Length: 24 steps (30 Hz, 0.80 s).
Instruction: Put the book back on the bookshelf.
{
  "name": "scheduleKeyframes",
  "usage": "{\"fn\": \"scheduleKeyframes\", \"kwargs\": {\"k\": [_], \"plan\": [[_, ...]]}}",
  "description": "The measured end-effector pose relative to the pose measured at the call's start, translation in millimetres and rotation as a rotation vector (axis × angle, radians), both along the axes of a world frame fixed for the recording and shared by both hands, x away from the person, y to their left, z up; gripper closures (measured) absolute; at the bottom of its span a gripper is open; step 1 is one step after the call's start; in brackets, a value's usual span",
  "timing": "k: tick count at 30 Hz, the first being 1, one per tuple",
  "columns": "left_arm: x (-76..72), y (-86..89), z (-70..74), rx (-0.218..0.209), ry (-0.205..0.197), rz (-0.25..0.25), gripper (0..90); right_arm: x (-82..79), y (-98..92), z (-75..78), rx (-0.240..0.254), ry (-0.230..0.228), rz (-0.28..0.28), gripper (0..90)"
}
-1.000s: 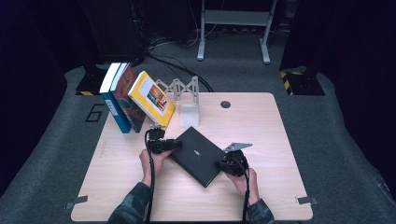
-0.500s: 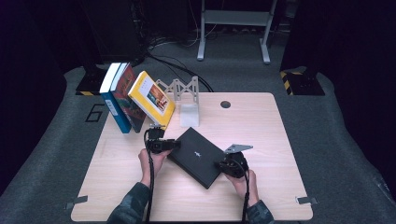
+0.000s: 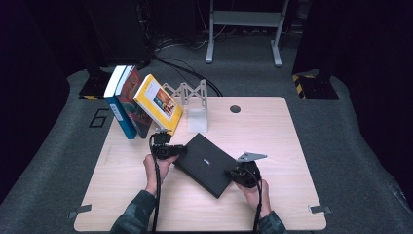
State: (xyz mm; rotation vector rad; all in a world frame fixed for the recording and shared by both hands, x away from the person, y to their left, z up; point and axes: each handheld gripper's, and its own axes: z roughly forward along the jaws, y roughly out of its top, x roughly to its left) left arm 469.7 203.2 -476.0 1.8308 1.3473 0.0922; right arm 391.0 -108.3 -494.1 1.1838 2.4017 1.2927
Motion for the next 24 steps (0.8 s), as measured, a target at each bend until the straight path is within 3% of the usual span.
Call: {"fn": "scheduleKeyframes", "kwargs": {"k": [8, 18, 24], "plan": [[-2.6, -5.2, 16.8, -0.009, -0.03, -0.002, 73.7, -3.9, -2.5, 0.2, 0.012, -0.006, -0.018, 90.0], [1.9, -18.9, 39.1, 0.035, -0.079, -0.029, 75.0, -7.4, -4.8, -0.1, 0.031, -0.022, -0.045, 90.0], [4.0, -22.5, 46.2, 0.048, -0.084, -0.037, 75.7, -6.9, -5.1, -1.2, 0.052, -0.024, -0.047, 90.0]]}}
